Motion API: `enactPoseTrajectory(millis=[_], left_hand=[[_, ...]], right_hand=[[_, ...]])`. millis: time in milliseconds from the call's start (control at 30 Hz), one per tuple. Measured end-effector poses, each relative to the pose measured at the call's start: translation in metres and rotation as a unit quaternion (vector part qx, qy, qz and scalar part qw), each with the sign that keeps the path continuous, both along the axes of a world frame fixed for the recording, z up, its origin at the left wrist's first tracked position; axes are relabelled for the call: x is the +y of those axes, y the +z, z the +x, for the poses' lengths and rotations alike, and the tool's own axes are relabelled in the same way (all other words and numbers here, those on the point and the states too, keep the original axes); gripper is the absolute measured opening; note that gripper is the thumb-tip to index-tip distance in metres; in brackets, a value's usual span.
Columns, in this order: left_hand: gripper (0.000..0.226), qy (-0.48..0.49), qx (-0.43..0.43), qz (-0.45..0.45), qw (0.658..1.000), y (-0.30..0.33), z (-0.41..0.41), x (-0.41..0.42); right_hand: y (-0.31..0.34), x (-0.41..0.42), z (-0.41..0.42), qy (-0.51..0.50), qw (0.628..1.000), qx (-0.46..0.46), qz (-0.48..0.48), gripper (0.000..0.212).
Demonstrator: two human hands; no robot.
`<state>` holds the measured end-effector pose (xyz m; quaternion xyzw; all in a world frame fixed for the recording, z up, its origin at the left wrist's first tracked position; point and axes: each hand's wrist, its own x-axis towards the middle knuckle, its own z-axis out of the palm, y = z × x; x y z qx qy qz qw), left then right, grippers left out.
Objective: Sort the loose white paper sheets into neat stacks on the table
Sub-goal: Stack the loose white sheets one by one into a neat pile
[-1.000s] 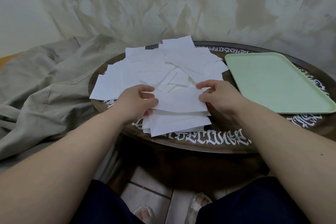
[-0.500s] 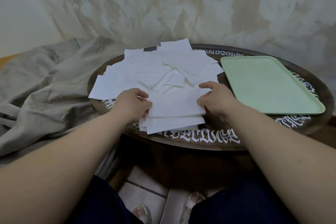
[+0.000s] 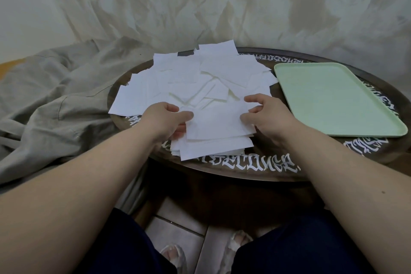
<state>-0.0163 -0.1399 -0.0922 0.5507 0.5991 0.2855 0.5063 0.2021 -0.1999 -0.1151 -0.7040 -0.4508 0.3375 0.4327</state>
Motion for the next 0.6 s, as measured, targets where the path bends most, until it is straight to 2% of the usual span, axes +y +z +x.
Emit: enactPoseTrajectory(millis=[233,600], left_hand=[[0.036,-0.034,0.063,0.027,0.997,0.002,-0.004,0.001],[0.038,-0.082,0.174,0.093,0.977,-0.007,-0.008,0.004]], right_hand=[[-0.002,0.002,0.002,-0.029,0.999,-0.019,0.011,0.047],[-0.004,-0.001,0.004,-0.013,0.998,-0.054,-0.019,0.046]])
